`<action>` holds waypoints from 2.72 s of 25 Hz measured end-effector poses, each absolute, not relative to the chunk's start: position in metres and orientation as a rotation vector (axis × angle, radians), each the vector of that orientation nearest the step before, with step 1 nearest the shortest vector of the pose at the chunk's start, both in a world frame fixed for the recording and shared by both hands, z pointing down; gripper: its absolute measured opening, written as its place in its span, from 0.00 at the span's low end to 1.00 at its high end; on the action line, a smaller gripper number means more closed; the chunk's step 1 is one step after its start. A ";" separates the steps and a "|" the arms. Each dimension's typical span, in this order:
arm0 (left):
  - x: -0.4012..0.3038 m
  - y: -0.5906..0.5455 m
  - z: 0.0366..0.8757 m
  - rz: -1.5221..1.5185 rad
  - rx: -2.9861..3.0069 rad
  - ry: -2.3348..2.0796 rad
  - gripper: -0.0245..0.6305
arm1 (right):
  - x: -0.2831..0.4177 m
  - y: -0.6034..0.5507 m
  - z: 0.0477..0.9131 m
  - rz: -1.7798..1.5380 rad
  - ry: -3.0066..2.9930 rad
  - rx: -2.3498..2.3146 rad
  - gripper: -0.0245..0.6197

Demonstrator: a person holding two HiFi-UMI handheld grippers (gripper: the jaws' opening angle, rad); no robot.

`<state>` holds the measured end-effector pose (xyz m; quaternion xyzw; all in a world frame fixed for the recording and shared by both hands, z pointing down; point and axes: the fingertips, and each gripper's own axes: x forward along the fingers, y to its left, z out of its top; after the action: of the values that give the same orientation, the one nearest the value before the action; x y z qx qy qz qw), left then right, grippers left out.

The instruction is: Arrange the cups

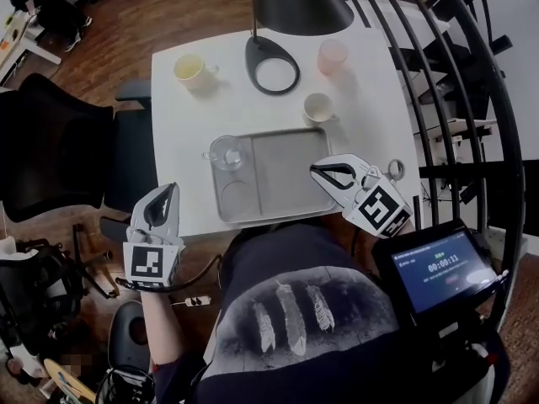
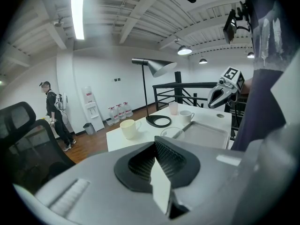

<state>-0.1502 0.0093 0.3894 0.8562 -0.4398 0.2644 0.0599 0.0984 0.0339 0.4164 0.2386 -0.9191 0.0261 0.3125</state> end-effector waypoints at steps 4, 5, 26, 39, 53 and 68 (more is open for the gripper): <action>-0.150 0.008 0.393 0.831 2.596 -1.331 0.06 | 0.101 0.032 0.420 0.064 -2.410 0.650 0.05; -0.150 0.007 0.393 0.827 2.595 -1.330 0.06 | 0.103 0.030 0.420 0.068 -2.404 0.669 0.05; -0.150 -0.003 0.412 0.906 2.512 -1.365 0.06 | 0.215 -0.070 0.441 0.161 -2.227 1.027 0.63; -0.138 0.011 0.423 0.952 2.414 -1.407 0.06 | 0.224 -0.093 0.533 0.208 -2.130 0.833 0.63; -0.147 0.031 0.430 0.972 2.333 -1.458 0.06 | 0.209 -0.094 0.547 0.127 -2.139 0.704 0.41; -0.149 0.033 0.427 0.939 2.328 -1.477 0.06 | 0.209 -0.091 0.556 0.046 -2.108 0.639 0.12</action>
<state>-0.1491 0.0328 0.4271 0.7940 -0.5037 0.3204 0.1144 0.2089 -0.0909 0.5559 0.2585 -0.8535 0.0187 0.4521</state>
